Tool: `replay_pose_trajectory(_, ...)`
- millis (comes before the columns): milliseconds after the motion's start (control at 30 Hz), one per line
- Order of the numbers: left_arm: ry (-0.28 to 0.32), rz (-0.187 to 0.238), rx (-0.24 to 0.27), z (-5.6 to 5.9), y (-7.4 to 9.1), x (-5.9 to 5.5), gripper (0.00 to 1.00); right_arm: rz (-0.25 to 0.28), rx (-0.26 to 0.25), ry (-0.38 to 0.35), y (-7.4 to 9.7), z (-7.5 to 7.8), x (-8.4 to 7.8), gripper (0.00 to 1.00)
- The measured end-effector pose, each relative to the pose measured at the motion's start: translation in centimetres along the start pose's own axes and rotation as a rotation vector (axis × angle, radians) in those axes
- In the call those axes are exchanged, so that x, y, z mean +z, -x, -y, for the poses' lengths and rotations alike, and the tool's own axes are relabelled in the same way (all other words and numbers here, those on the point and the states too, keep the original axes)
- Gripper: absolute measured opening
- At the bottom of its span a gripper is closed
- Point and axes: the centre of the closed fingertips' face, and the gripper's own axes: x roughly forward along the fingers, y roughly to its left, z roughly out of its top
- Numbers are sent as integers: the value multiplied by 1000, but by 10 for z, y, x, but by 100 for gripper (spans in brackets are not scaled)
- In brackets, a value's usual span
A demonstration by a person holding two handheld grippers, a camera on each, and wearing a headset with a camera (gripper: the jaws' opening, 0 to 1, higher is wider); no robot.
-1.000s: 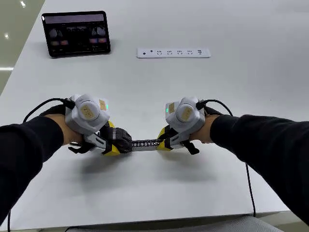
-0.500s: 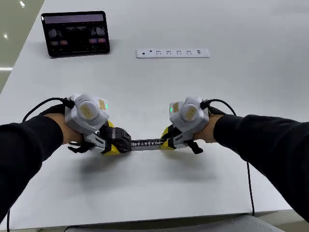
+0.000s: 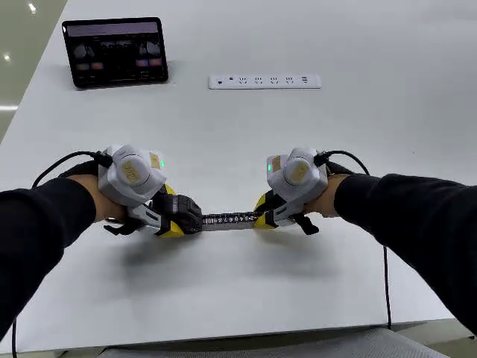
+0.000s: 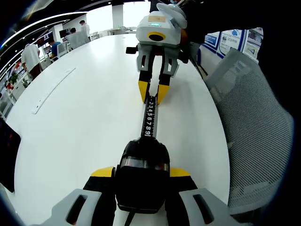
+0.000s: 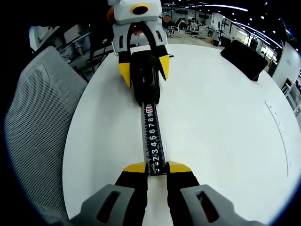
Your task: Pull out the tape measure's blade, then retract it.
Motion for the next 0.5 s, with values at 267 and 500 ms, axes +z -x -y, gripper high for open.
replay_pose_trajectory(267, 2, 0, -2, 1, 0, 0, 36, -9, -3, 4, 3, 0, -5, 10)
replay_pose_trajectory(500, 10, 0, -1, 1, 0, 1, 36, -14, -4, 0, 6, 0, -9, 10)
